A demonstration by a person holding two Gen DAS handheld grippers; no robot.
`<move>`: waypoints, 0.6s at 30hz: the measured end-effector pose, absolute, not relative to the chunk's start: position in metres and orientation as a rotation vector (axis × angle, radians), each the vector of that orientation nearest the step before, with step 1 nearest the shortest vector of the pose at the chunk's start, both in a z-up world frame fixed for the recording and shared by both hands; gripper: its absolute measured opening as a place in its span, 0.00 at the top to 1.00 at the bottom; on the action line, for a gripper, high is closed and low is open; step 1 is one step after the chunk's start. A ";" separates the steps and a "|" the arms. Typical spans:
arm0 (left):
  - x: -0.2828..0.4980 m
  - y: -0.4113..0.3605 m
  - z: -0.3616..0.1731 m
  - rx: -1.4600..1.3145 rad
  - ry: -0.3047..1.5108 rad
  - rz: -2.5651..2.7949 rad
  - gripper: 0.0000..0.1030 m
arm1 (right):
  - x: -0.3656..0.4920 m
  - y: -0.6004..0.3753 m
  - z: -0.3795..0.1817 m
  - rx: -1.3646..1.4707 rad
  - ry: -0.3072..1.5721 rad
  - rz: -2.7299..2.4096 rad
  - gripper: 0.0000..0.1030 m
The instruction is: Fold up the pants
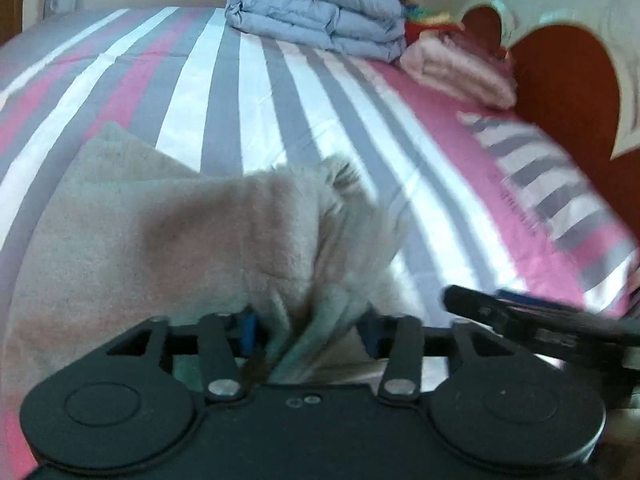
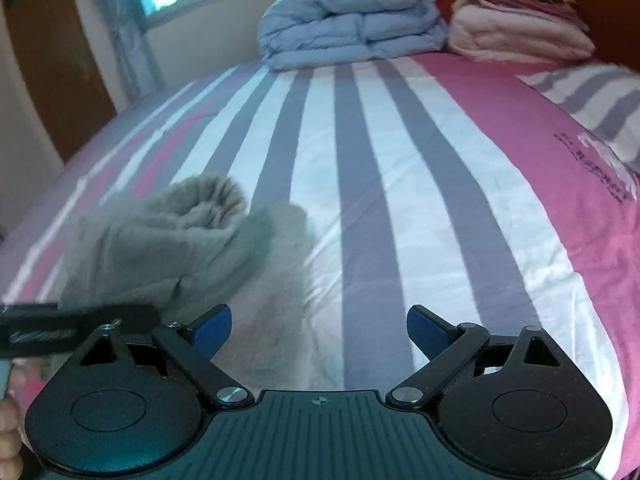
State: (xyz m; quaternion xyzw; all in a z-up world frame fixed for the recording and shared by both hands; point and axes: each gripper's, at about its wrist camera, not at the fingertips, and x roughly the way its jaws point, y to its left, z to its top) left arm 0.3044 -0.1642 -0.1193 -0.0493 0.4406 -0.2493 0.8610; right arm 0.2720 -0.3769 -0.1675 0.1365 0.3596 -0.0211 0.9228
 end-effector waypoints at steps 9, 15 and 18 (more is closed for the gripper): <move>0.280 -0.133 -0.084 -0.112 0.838 -0.486 0.31 | 0.286 -0.389 -0.151 0.597 0.749 0.100 0.08; 0.299 -0.067 -0.112 -0.139 0.891 -0.265 0.32 | 0.304 -0.363 -0.170 0.651 0.889 0.148 0.08; 0.303 -0.050 -0.132 -0.164 0.952 -0.233 0.34 | 0.309 -0.351 -0.180 0.646 0.935 0.152 0.08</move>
